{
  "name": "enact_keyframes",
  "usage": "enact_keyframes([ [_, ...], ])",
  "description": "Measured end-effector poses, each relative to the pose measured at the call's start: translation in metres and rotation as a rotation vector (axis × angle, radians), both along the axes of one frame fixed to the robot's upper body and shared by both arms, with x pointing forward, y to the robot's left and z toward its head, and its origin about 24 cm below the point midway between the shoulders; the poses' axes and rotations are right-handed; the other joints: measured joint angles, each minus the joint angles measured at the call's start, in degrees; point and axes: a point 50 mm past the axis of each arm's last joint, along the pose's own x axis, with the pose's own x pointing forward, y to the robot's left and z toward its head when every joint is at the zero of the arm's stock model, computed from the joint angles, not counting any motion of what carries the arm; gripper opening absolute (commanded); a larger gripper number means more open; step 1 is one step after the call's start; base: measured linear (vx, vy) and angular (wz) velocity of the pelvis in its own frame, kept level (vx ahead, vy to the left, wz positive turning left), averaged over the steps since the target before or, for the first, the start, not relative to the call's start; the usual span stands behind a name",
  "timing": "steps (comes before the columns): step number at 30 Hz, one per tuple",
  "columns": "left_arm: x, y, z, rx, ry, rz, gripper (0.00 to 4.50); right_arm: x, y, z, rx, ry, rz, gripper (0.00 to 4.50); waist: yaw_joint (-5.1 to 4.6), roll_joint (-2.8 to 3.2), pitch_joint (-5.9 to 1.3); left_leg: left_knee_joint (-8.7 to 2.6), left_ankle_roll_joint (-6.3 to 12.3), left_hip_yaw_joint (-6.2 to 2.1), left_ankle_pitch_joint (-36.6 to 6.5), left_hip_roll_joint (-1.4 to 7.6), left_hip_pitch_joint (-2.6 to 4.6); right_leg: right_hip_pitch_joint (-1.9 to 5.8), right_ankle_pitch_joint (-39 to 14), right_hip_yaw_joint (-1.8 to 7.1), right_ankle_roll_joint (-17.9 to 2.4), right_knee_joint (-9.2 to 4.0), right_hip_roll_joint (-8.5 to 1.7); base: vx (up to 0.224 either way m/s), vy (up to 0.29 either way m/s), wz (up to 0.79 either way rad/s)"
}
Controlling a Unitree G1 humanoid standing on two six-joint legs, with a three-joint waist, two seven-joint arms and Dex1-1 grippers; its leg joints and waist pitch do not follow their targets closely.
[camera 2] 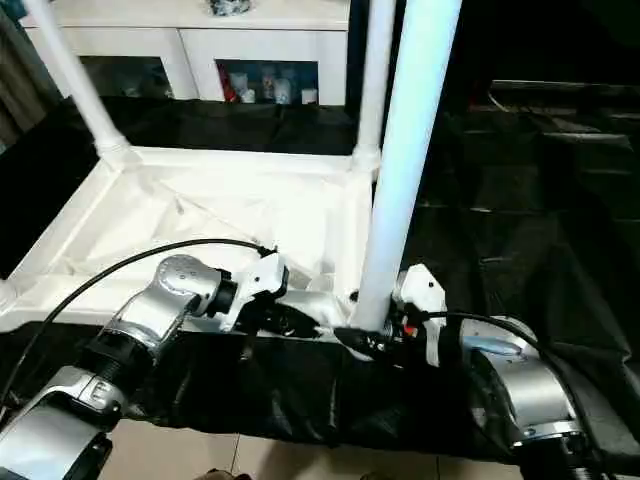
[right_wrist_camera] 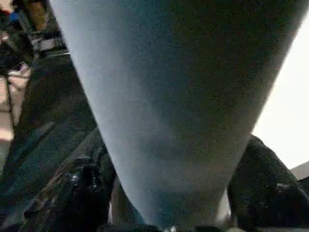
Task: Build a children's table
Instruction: Rotate leg to tighten
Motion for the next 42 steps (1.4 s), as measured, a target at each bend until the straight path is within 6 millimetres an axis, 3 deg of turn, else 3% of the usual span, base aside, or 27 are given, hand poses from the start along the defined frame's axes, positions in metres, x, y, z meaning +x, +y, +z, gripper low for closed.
enact_keyframes([
  [6, -0.001, 0.004, 0.002, 0.008, -0.007, -0.034, 0.0, 0.0, -0.001, 0.004, 0.004, 0.039, 0.055, 2.49, 0.48, -0.1, 0.09, 0.01, 0.11, 0.0, 0.06, 0.01, -0.07, -0.06, 0.0, -0.01, 0.0, 0.0, 0.0, 0.0, 0.0, 0.0],
  [19, -0.003, 0.004, 0.002, 0.003, 0.0, -0.054, 0.0, -0.008, 0.006, 0.002, 0.024, 0.062, 0.046, 2.43, 0.87, -0.14, 0.11, 0.02, 0.1, 0.01, 0.06, 0.04, -0.04, -0.04, 0.0, -0.02, 0.0, 0.02, 0.0, 0.0, 0.0, 0.0],
  [25, 0.004, 0.005, -0.001, 0.003, -0.021, 0.071, 0.0, 0.002, 0.015, -0.009, 0.077, -0.007, -0.188, 2.43, -1.01, -0.51, 0.28, 0.09, -0.06, 0.02, -0.02, -0.02, 0.13, 0.1, 0.01, 0.12, -0.02, 0.05, 0.01, 0.0, 0.0, 0.0],
  [30, 0.014, -0.009, -0.002, -0.006, -0.056, 0.238, 0.0, 0.025, 0.024, -0.014, 0.1, -0.064, -0.475, 2.42, -2.47, -0.55, 0.18, 0.08, -0.08, 0.0, -0.01, -0.04, 0.16, 0.26, -0.09, 0.11, 0.16, -0.34, 0.01, 0.0, 0.0, 0.0],
  [36, 0.022, -0.03, -0.001, -0.015, -0.084, 0.377, 0.0, 0.046, 0.033, -0.015, 0.127, -0.091, -0.769, 2.42, -2.72, -0.31, -0.1, 0.05, -0.07, 0.01, -0.01, -0.09, 0.19, 0.23, 0.2, 0.13, -0.25, -0.58, 0.01, 0.0, 0.0, 0.0],
  [40, 0.022, -0.036, -0.001, -0.021, -0.092, 0.406, 0.0, 0.05, 0.036, -0.015, 0.121, -0.125, -0.843, 2.42, -2.66, -0.06, -0.28, -0.14, -0.04, 0.02, -0.04, -0.16, 0.16, 0.23, 0.3, 0.15, -0.3, -0.68, -0.01, 0.0, 0.0, 0.0],
  [42, 0.022, -0.036, -0.001, -0.022, -0.097, 0.405, 0.0, 0.05, 0.037, -0.016, 0.124, -0.144, -0.851, 2.98, -2.6, -0.04, -0.29, -0.25, -0.04, 0.01, -0.03, -0.14, 0.1, 0.22, 0.32, 0.08, -0.27, -0.68, 0.0, 0.0, 0.0, 0.0],
])
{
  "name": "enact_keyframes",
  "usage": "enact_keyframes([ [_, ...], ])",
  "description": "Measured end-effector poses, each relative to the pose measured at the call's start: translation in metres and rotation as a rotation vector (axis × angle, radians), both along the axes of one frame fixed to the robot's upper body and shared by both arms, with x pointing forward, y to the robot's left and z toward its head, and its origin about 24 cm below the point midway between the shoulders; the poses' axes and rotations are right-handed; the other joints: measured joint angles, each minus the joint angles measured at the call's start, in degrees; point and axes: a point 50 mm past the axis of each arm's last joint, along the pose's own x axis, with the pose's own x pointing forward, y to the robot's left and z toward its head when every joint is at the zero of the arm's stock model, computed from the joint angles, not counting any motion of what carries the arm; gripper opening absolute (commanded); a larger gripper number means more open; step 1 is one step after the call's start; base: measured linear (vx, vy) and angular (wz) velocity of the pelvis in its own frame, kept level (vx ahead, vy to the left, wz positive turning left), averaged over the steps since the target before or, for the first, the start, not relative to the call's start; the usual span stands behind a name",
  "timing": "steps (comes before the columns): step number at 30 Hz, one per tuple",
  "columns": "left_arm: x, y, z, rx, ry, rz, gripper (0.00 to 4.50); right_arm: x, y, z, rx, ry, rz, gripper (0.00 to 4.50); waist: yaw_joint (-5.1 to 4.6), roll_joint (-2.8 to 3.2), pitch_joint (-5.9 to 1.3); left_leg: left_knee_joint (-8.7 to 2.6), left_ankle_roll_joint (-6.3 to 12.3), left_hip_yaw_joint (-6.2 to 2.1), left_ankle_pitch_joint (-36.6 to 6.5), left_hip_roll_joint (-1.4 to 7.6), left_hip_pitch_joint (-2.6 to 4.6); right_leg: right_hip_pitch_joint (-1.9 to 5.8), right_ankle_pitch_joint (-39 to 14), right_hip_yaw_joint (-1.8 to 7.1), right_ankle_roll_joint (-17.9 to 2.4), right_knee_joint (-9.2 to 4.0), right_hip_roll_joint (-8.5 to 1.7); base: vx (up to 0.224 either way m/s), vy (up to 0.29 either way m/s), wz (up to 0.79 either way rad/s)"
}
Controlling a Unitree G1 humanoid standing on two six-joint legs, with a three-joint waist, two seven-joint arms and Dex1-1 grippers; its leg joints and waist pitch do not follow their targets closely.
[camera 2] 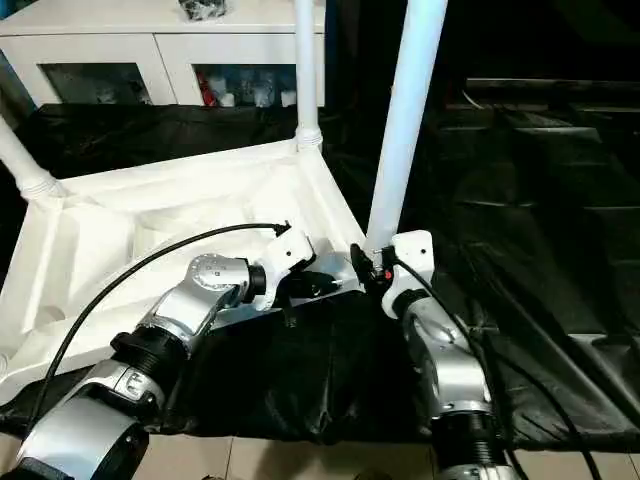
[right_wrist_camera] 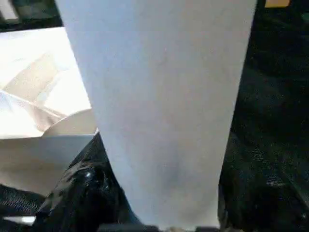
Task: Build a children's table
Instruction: Rotate leg to tighten
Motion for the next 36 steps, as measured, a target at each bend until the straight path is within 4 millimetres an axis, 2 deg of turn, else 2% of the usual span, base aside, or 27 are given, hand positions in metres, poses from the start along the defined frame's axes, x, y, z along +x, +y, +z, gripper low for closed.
enact_keyframes([
  [8, -0.002, -0.005, 0.001, 0.001, -0.016, -0.035, 0.0, -0.005, -0.007, 0.001, -0.052, -0.034, 0.071, 3.57, 0.63, 0.03, -0.01, 0.01, 0.2, -0.01, 0.08, 0.01, -0.02, -0.04, 0.0, -0.04, 0.02, -0.04, 0.0, 0.0, 0.0, 0.0],
  [11, -0.004, -0.007, 0.001, 0.002, -0.018, -0.069, 0.0, -0.014, -0.018, 0.003, -0.082, -0.042, 0.158, 3.94, 1.51, 0.06, -0.02, 0.01, 0.32, -0.02, 0.15, 0.04, -0.01, -0.05, -0.01, -0.06, 0.03, -0.02, 0.0, 0.0, 0.0, 0.0],
  [12, -0.006, -0.007, 0.0, 0.002, -0.018, -0.089, 0.0, -0.019, -0.022, 0.006, -0.092, -0.051, 0.215, 3.94, 1.87, 0.09, -0.01, 0.01, 0.32, -0.01, 0.15, 0.04, -0.01, -0.03, -0.01, -0.06, 0.03, -0.02, 0.0, 0.0, 0.0, 0.0],
  [13, -0.007, -0.008, 0.0, 0.002, -0.017, -0.097, 0.0, -0.021, -0.024, 0.009, -0.096, -0.053, 0.248, 3.94, 1.99, 0.07, 0.0, 0.04, 0.32, -0.01, 0.15, 0.05, -0.01, -0.01, -0.01, -0.06, 0.03, -0.01, 0.0, 0.0, 0.0, 0.0],
  [14, -0.007, -0.008, 0.0, 0.003, -0.016, -0.104, 0.0, -0.022, -0.026, 0.01, -0.095, -0.053, 0.27, 4.14, 2.02, 0.07, 0.0, 0.04, 0.32, -0.01, 0.15, 0.05, -0.02, -0.01, -0.01, -0.06, 0.04, -0.01, 0.0, 0.0, 0.0, 0.0],
  [18, -0.01, -0.009, 0.0, 0.0, -0.015, -0.155, 0.0, -0.04, -0.048, 0.016, -0.108, -0.017, 0.392, 4.43, 2.86, 0.01, 0.05, 0.14, 0.33, 0.0, 0.15, 0.02, -0.05, 0.08, -0.01, 0.01, 0.05, -0.03, -0.04, 0.0, 0.0, 0.0],
  [21, -0.012, -0.007, -0.001, 0.004, -0.015, -0.186, 0.0, -0.053, -0.066, 0.024, -0.125, 0.01, 0.486, 4.47, 3.1, -0.04, 0.08, 0.21, 0.34, 0.0, 0.15, 0.04, -0.06, 0.1, 0.0, 0.0, 0.06, -0.02, -0.04, 0.0, 0.0, 0.0],
  [27, -0.013, -0.003, -0.001, 0.003, -0.009, -0.21, 0.0, -0.063, -0.083, 0.027, -0.167, 0.056, 0.547, 4.47, 3.05, -0.09, 0.12, 0.23, 0.35, -0.01, 0.16, 0.08, -0.09, 0.08, 0.05, -0.05, 0.14, -0.01, -0.03, 0.0, 0.0, 0.0],
  [31, -0.013, -0.001, -0.001, 0.005, -0.009, -0.229, 0.0, -0.063, -0.091, 0.027, -0.177, 0.061, 0.508, 4.47, 2.99, -0.02, 0.09, 0.25, 0.37, -0.01, 0.18, 0.09, -0.15, 0.01, 0.05, -0.06, 0.15, 0.0, -0.02, 0.0, 0.0, 0.0],
  [36, -0.014, 0.0, -0.001, 0.007, -0.009, -0.253, 0.0, -0.068, -0.092, 0.026, -0.168, 0.065, 0.508, 4.47, 3.24, 0.15, 0.0, 0.27, 0.38, -0.03, 0.18, 0.1, -0.2, 0.01, 0.05, -0.11, 0.15, -0.01, -0.02, 0.0, 0.0, 0.0],
])
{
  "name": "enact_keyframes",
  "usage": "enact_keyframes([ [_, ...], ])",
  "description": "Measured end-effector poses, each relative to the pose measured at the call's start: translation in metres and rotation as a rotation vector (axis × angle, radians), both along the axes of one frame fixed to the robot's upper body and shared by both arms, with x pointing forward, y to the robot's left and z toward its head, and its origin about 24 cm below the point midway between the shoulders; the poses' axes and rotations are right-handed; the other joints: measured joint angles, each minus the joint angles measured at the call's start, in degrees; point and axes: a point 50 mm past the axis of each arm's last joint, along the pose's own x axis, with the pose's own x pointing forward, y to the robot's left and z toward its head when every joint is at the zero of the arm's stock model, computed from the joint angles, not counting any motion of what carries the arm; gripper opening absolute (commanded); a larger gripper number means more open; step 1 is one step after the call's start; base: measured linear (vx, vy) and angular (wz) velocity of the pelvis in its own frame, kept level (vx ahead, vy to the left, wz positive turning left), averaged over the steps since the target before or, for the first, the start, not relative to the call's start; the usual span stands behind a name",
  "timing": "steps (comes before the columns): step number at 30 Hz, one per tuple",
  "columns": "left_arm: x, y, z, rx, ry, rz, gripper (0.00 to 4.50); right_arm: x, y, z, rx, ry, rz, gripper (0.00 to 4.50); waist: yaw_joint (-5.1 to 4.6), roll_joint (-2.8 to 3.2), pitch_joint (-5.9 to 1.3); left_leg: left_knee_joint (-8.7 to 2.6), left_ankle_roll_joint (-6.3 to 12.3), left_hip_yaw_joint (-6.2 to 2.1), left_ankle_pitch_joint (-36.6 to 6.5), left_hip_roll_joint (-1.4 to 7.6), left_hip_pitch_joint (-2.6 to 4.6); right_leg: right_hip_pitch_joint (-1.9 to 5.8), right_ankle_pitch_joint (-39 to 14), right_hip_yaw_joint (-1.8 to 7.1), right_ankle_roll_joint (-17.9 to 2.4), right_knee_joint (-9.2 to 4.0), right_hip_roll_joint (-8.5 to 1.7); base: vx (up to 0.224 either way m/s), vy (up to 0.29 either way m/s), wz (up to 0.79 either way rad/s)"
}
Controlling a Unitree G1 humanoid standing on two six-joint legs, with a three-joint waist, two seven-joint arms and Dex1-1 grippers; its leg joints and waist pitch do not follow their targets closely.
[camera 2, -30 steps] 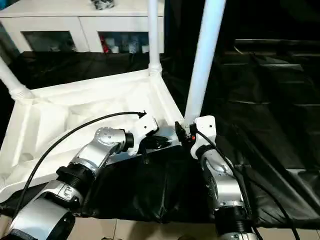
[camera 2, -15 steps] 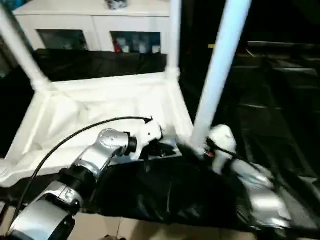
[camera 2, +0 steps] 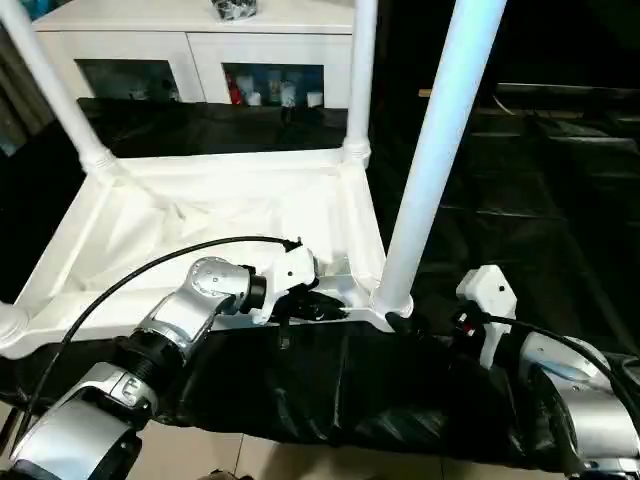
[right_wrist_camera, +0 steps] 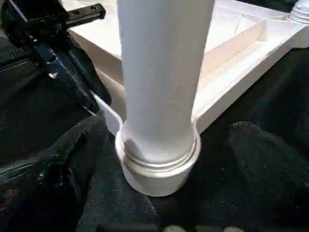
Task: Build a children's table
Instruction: Rotate leg to tighten
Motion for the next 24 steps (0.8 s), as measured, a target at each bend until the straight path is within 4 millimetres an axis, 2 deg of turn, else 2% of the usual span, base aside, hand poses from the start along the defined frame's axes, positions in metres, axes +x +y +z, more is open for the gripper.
enact_keyframes([
  [8, 0.002, -0.001, -0.001, -0.006, -0.036, 0.026, 0.0, -0.023, -0.002, 0.002, -0.014, 0.084, 0.09, 4.47, -0.02, 0.08, 0.14, 0.09, -0.04, -0.02, -0.02, 0.01, 0.0, 0.04, 0.04, 0.0, 0.03, 0.01, 0.0, 0.0, 0.0, 0.0],
  [10, 0.002, -0.001, -0.001, -0.011, -0.023, 0.037, 0.44, -0.031, 0.003, 0.004, 0.001, 0.108, 0.134, 4.5, -0.05, 0.2, 0.2, 0.09, -0.07, -0.01, -0.03, 0.01, -0.01, 0.04, 0.05, 0.02, 0.05, 0.01, 0.0, 0.0, 0.0, 0.0],
  [13, 0.002, 0.003, 0.002, -0.054, 0.04, 0.061, 0.64, -0.038, 0.016, 0.008, 0.048, 0.128, 0.192, 4.5, -0.25, 0.3, 0.31, 0.09, -0.07, 0.0, -0.03, 0.0, -0.08, -0.05, 0.06, 0.04, 0.05, 0.0, -0.01, 0.0, 0.0, 0.0],
  [16, -0.003, 0.008, 0.014, -0.075, 0.047, 0.012, 0.9, -0.028, 0.032, 0.012, 0.109, 0.079, 0.184, 4.5, -0.91, 0.21, 0.38, 0.03, -0.05, -0.01, -0.02, 0.1, -0.13, -0.17, 0.09, -0.03, 0.02, 0.01, 0.05, 0.0, 0.0, 0.0],
  [18, -0.006, 0.011, 0.019, -0.063, 0.051, -0.02, 1.07, -0.026, 0.04, 0.013, 0.125, 0.069, 0.2, 4.5, -0.94, 0.17, 0.41, 0.03, -0.01, -0.01, 0.0, 0.12, -0.25, -0.26, 0.09, -0.07, 0.02, -0.02, 0.05, 0.0, 0.0, 0.0],
  [20, -0.008, 0.019, 0.02, -0.047, 0.062, -0.02, 1.07, -0.024, 0.045, 0.013, 0.134, 0.065, 0.207, 4.5, -0.92, 0.15, 0.43, 0.0, 0.12, 0.0, 0.08, 0.12, -0.38, -0.36, 0.08, -0.08, 0.03, -0.03, 0.04, 0.0, 0.0, 0.0],
  [21, -0.009, 0.025, 0.02, -0.029, 0.075, -0.017, 1.28, -0.023, 0.048, 0.012, 0.136, 0.063, 0.212, 4.5, -0.92, 0.11, 0.45, 0.0, 0.12, 0.0, 0.08, 0.12, -0.44, -0.4, 0.07, -0.1, 0.04, -0.03, 0.04, 0.0, 0.0, 0.0],
  [22, -0.014, 0.044, 0.021, 0.027, 0.105, -0.019, 1.36, -0.016, 0.059, 0.011, 0.157, 0.049, 0.221, 4.5, -1.52, -0.08, 0.56, -0.07, 0.13, 0.0, 0.08, 0.19, -0.41, -0.51, 0.08, -0.09, 0.04, 0.03, 0.11, 0.0, 0.0, 0.0],
  [24, -0.017, 0.071, 0.024, 0.101, 0.15, 0.016, 1.47, -0.013, 0.074, 0.006, 0.178, 0.056, 0.235, 4.5, -1.73, -0.13, 0.61, -0.08, 0.09, -0.07, 0.1, 0.29, -0.52, -0.6, 0.08, -0.27, 0.03, 0.08, 0.17, 0.0, 0.0, 0.0],
])
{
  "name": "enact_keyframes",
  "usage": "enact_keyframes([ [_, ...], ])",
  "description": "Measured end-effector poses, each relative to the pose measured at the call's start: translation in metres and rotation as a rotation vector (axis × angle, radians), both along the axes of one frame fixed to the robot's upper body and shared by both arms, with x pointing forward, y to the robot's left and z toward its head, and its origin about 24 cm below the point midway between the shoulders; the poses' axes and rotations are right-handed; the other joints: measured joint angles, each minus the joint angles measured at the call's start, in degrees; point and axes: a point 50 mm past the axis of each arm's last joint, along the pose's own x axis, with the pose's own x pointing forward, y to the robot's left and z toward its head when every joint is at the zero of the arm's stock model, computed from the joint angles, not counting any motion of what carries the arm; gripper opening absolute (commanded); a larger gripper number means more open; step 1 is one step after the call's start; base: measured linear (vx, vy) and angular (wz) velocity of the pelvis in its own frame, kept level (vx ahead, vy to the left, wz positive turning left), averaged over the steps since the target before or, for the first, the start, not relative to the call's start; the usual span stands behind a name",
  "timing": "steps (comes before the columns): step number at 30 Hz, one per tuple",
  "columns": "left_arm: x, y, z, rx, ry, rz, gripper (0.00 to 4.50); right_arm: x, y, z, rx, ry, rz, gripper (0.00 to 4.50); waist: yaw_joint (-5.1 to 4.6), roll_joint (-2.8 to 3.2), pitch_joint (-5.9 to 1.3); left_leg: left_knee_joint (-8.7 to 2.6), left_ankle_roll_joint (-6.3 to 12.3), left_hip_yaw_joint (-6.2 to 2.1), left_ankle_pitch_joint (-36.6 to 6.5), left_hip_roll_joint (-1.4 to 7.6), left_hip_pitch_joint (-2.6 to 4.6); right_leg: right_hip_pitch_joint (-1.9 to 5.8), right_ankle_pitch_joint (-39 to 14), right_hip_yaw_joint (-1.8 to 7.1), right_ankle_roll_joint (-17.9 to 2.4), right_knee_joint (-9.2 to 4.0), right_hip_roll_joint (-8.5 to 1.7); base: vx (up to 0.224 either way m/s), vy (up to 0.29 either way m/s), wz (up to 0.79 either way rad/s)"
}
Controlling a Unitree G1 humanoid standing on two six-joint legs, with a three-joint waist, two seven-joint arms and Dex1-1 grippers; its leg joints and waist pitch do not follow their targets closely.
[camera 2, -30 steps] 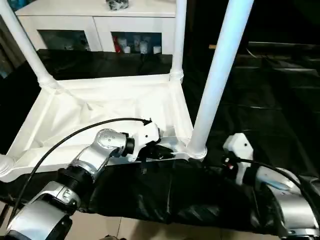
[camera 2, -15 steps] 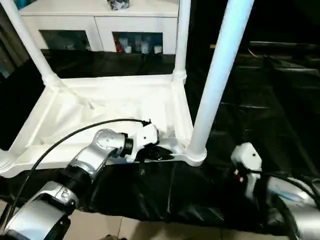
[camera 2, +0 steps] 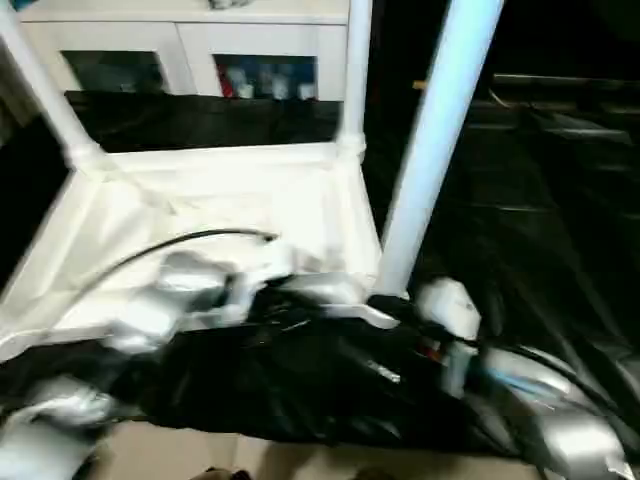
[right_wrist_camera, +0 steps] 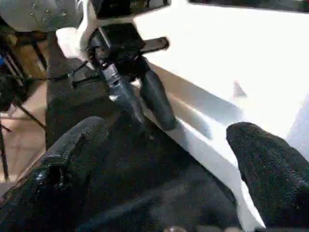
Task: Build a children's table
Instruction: Rotate leg to tighten
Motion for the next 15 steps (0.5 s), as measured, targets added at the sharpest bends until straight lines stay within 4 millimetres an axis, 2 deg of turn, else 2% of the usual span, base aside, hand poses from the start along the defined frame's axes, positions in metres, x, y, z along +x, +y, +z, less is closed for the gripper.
enact_keyframes([
  [3, -0.006, 0.018, 0.007, 0.036, 0.038, 0.022, 1.66, 0.007, 0.011, -0.004, 0.005, 0.007, -0.003, 4.5, 0.63, 0.08, 0.04, 0.04, -0.05, 0.04, -0.01, -0.06, -0.05, 0.01, 0.0, 0.02, -0.01, 0.01, -0.09, 0.0, 0.0, 0.0],
  [7, -0.023, 0.042, 0.015, 0.067, 0.096, 0.05, 1.93, 0.021, 0.031, -0.005, 0.016, -0.019, -0.022, 4.5, 0.42, -0.2, 0.16, 0.14, -0.18, 0.09, -0.09, -0.09, -0.06, 0.02, 0.02, 0.14, -0.03, 0.03, -0.1, 0.0, 0.0, 0.0],
  [12, -0.036, 0.05, 0.021, 0.073, 0.1, 0.071, 2.27, 0.029, 0.058, -0.013, 0.028, -0.021, -0.066, 4.5, 0.42, -0.28, 0.18, 0.15, -0.24, 0.07, -0.1, -0.11, -0.04, 0.04, 0.02, 0.16, -0.04, 0.07, -0.1, 0.0, 0.0, 0.0],
  [14, -0.039, 0.051, 0.017, 0.08, 0.098, 0.098, 2.44, 0.039, 0.07, -0.014, 0.03, -0.044, -0.139, 4.5, 0.3, -0.36, 0.2, 0.2, -0.37, 0.08, -0.11, -0.14, 0.01, 0.02, 0.02, 0.22, -0.04, 0.26, -0.11, 0.0, 0.0, 0.0],
  [15, -0.039, 0.053, 0.013, 0.098, 0.087, 0.127, 2.52, 0.05, 0.074, -0.015, 0.028, -0.049, -0.232, 4.5, 0.14, -0.44, 0.23, 0.25, -0.43, 0.08, -0.08, -0.13, 0.05, 0.02, 0.02, 0.24, -0.04, 0.38, -0.11, 0.0, 0.0, 0.0],
])
